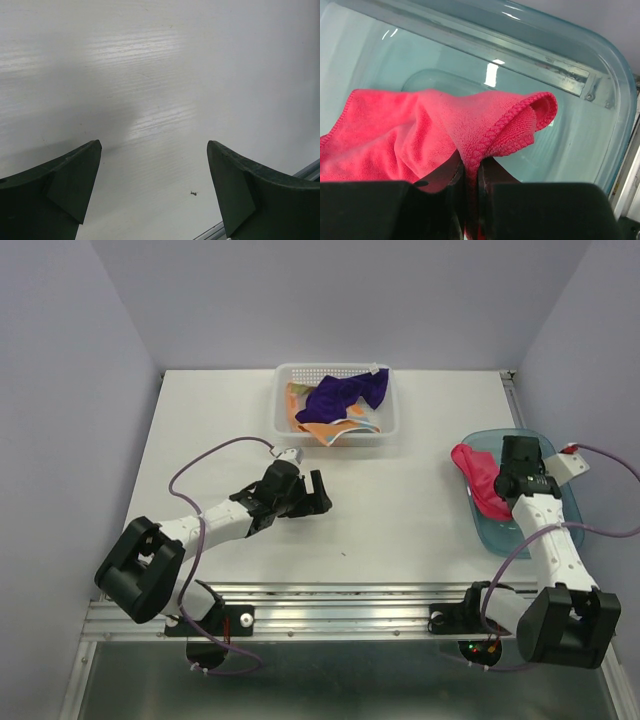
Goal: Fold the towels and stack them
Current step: Neatly place the folded towel into the bin, then grab crumpled towel
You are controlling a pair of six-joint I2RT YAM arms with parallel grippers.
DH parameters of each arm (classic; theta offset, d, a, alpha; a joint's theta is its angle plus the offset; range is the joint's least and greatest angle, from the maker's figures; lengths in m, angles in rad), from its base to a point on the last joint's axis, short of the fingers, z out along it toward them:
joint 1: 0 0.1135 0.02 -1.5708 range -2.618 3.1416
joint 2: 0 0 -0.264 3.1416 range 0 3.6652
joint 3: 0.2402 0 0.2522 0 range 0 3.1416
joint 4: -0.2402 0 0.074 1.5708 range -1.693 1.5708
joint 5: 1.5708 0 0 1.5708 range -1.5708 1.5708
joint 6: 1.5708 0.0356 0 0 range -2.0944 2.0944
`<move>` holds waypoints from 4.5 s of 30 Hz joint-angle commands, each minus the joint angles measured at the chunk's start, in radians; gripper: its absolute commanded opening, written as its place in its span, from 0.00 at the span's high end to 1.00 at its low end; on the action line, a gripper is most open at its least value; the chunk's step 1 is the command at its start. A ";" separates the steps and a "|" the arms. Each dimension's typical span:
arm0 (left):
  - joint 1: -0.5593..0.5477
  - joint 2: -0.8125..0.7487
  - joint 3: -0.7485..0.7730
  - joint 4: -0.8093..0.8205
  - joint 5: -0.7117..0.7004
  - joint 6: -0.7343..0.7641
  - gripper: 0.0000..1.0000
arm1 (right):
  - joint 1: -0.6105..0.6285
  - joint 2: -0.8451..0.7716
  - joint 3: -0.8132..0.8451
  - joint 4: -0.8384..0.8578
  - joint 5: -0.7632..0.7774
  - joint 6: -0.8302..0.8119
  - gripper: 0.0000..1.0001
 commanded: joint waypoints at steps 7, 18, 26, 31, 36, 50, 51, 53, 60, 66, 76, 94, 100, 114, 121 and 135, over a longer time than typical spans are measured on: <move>0.004 0.000 -0.007 0.040 0.018 0.021 0.01 | -0.021 -0.026 -0.096 0.065 0.030 0.054 0.99; 0.004 -0.001 -0.006 0.045 0.015 0.022 0.01 | -0.029 -0.027 -0.007 0.275 -0.033 -0.188 0.99; 0.006 -0.007 -0.007 0.048 0.017 0.025 0.01 | -0.029 -0.084 0.041 0.295 0.007 -0.277 0.99; 0.006 -0.001 -0.007 0.051 0.027 0.025 0.01 | -0.029 -0.084 -0.025 0.269 0.057 -0.242 0.99; 0.004 -0.011 -0.012 0.051 0.035 0.024 0.01 | -0.029 -0.064 -0.099 0.211 0.060 -0.139 0.99; 0.006 -0.004 -0.013 0.060 0.053 0.018 0.01 | -0.029 -0.144 -0.132 0.000 0.042 0.057 0.55; 0.004 -0.003 -0.015 0.060 0.055 0.018 0.01 | -0.029 -0.146 -0.134 -0.013 0.042 0.060 0.44; 0.004 -0.003 -0.015 0.060 0.055 0.016 0.01 | -0.029 -0.152 -0.129 -0.035 0.045 0.071 0.17; 0.006 0.000 -0.015 0.061 0.060 0.013 0.01 | -0.029 -0.245 -0.087 -0.099 0.033 0.082 0.01; 0.004 -0.011 -0.012 0.060 0.058 0.016 0.01 | -0.029 -0.296 -0.057 -0.040 -0.084 -0.071 0.00; 0.004 -0.159 0.043 -0.024 -0.034 0.016 0.01 | -0.008 -0.173 0.044 0.186 -0.822 -0.349 0.00; 0.170 -0.445 0.108 -0.350 -0.408 -0.051 0.01 | 0.687 0.787 0.838 0.324 -0.498 -0.611 0.00; 0.184 -0.443 0.080 -0.350 -0.407 -0.058 0.01 | 0.700 0.985 1.007 0.258 -0.539 -0.589 0.00; 0.208 -0.369 0.085 -0.334 -0.399 -0.059 0.01 | 0.710 1.086 1.015 0.286 -0.759 -0.507 0.34; 0.213 -0.382 0.070 -0.322 -0.382 -0.058 0.01 | 0.714 1.167 1.087 0.286 -0.836 -0.501 0.24; 0.224 -0.380 0.062 -0.308 -0.371 -0.048 0.01 | 0.717 1.272 1.165 0.339 -0.836 -0.536 0.95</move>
